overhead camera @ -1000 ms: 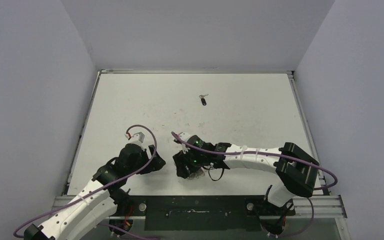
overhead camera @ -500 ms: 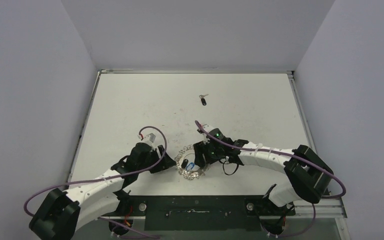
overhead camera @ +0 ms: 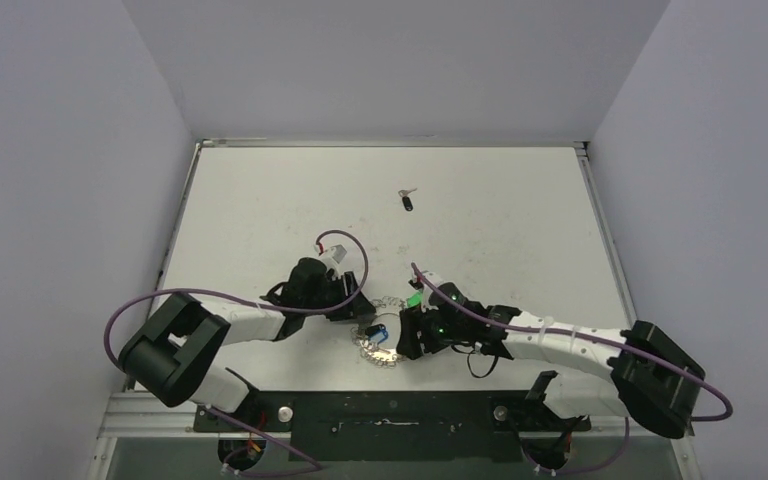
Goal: Put the keys on the keyring
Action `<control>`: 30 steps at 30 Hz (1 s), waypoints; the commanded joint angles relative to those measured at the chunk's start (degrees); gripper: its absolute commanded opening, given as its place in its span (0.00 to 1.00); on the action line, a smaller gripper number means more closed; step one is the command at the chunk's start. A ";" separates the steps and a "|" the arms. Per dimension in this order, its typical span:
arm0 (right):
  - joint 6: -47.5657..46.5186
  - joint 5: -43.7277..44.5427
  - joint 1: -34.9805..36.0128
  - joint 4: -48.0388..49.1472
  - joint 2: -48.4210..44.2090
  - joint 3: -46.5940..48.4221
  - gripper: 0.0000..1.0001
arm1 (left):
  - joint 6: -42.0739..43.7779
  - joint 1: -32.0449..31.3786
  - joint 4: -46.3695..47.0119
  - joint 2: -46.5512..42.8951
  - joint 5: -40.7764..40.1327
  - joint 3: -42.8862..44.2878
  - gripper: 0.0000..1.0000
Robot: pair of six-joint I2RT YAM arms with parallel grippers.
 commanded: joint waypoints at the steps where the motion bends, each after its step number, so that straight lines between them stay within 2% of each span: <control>1: -4.96 5.20 0.97 -6.98 -9.94 4.42 0.69 | 8.05 -0.20 -3.12 -1.18 0.93 3.05 0.46; 2: -7.79 6.55 0.97 -8.02 -11.44 5.37 0.72 | 10.12 -0.25 -5.98 -2.70 -0.04 4.26 0.50; 5: -15.94 6.98 0.89 -6.30 -13.96 6.98 0.74 | 14.88 -0.26 -14.35 -7.53 -3.34 6.11 0.61; 10: -31.91 -2.40 1.18 3.74 -11.02 6.22 0.72 | 17.94 -0.26 -24.85 -18.56 -9.19 5.13 0.66; 15: -42.02 -13.65 1.29 12.25 -2.82 7.36 0.60 | 15.27 -0.19 -28.31 -30.69 -10.01 -0.65 0.62; 18: -45.72 -18.93 0.42 12.17 4.13 10.90 0.38 | 12.23 -0.24 -28.50 -37.72 -9.44 -5.19 0.57; 20: -50.23 -22.43 -0.29 8.98 9.15 14.89 0.33 | 10.66 -0.33 -27.27 -42.19 -8.15 -8.32 0.56; 24: -57.97 -25.96 -1.19 4.69 16.00 20.08 0.36 | 9.31 -0.43 -26.64 -50.00 -7.04 -12.97 0.55; 30: -65.92 -29.77 -1.40 -1.59 23.08 25.32 0.37 | 11.58 -0.53 -27.15 -55.29 -5.30 -14.64 0.53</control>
